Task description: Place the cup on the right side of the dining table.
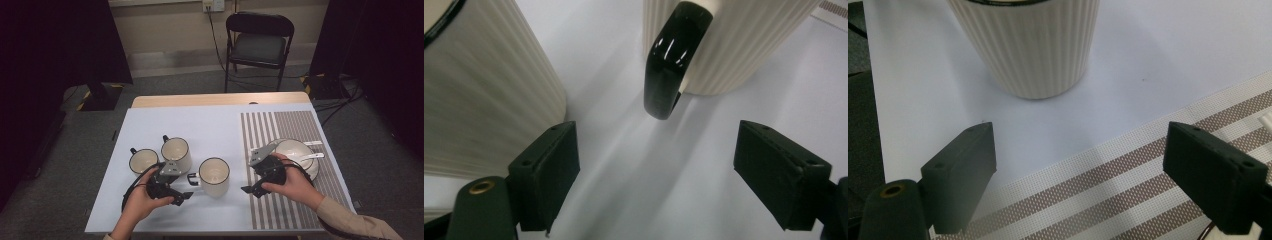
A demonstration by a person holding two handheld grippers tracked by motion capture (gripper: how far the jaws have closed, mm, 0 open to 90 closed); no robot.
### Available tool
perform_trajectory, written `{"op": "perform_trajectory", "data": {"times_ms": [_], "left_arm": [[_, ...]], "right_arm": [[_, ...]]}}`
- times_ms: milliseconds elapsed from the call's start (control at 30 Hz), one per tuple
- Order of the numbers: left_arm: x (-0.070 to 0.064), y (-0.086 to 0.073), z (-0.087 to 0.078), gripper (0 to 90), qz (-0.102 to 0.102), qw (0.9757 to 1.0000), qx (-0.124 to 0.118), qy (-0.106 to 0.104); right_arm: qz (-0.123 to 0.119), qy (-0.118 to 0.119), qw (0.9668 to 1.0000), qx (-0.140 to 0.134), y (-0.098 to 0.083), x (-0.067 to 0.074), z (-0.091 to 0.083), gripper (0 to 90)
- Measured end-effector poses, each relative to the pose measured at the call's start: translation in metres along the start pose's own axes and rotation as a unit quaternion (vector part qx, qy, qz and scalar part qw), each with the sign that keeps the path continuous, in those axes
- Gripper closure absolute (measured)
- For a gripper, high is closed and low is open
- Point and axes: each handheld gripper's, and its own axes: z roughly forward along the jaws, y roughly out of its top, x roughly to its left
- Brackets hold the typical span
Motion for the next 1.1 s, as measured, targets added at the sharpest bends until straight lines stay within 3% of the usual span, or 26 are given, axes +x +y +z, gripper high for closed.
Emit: {"op": "perform_trajectory", "data": {"times_ms": [400,433,633,800,1100], "left_arm": [[0.000,0.005,0.001,16.7,0.002,0.9999,-0.001,-0.015],[0.001,0.006,0.001,16.7,0.011,0.9999,0.001,-0.013],[0.002,0.008,0.004,16.7,-0.001,0.9998,-0.003,-0.021],[0.002,0.009,0.005,17.5,0.004,0.9996,-0.008,-0.026],[0.004,0.012,0.004,25.5,0.016,0.9994,-0.011,-0.027]], "right_arm": [[0.000,0.006,1.0000,-0.004,0.017,0.001,0.001,12.8],[-0.001,0.007,1.0000,-0.004,0.018,0.000,0.001,12.8],[0.003,0.006,0.9999,-0.008,0.025,-0.001,-0.002,12.9],[0.006,0.004,1.0000,-0.004,0.031,-0.002,-0.004,13.3],[0.005,-0.002,1.0000,-0.004,0.043,-0.006,-0.007,13.3]]}}
